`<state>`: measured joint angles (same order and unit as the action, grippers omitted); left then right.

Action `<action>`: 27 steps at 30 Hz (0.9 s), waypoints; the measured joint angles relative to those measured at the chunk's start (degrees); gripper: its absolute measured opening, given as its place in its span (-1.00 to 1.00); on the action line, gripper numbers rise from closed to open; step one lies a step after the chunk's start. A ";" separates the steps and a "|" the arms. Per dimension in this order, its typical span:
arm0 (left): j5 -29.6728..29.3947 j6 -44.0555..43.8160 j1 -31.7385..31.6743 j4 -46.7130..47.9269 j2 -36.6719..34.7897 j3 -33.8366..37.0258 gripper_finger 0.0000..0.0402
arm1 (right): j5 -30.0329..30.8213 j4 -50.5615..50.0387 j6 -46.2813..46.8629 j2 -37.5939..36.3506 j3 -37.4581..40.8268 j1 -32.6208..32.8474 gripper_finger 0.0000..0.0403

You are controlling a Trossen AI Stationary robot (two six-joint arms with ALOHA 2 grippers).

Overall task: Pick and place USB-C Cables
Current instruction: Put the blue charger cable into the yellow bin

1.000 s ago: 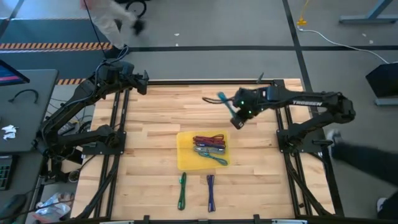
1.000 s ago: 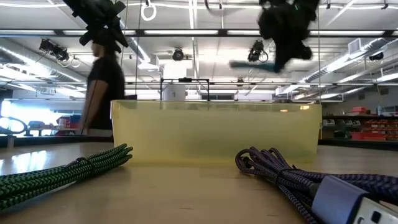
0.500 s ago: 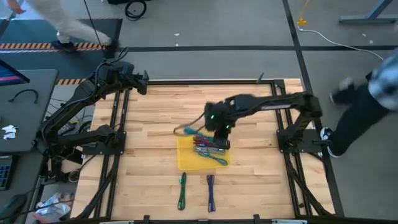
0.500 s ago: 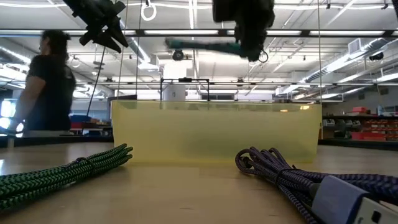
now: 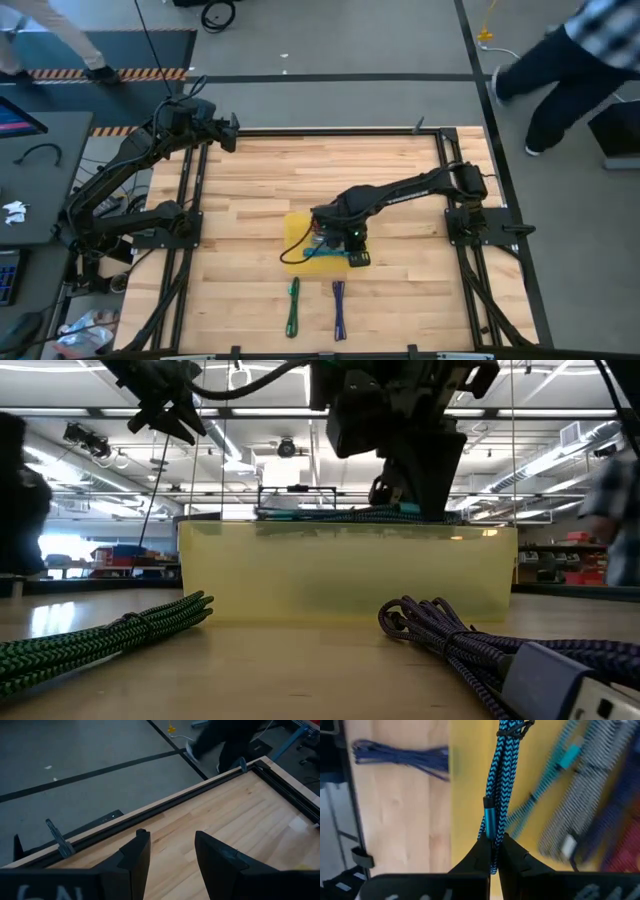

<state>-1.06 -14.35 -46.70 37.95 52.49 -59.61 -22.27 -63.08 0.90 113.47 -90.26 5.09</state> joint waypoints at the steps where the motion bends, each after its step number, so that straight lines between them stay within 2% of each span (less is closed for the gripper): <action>1: 0.00 0.00 0.00 0.00 0.00 0.00 -0.19 | -1.14 1.21 -0.19 0.66 0.00 0.08 -0.93; 6: 0.00 0.00 0.00 0.00 0.00 0.00 -0.19 | -3.45 3.45 -2.98 1.90 0.00 -0.44 -0.93; 12: 0.00 0.00 0.00 0.07 0.00 0.00 -0.19 | 1.82 2.76 -3.14 1.85 0.29 -3.58 -0.93; 19: 0.00 0.04 0.00 0.15 -0.01 0.00 -0.19 | 1.42 4.94 0.43 1.82 6.42 -6.49 -0.93; 27: -0.01 0.20 0.00 0.46 0.00 0.00 -0.19 | 2.18 8.86 4.07 1.32 11.64 -4.13 -0.93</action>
<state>-1.07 -14.15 -46.70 38.41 52.49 -59.61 -20.08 -54.22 4.97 114.79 -78.61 0.96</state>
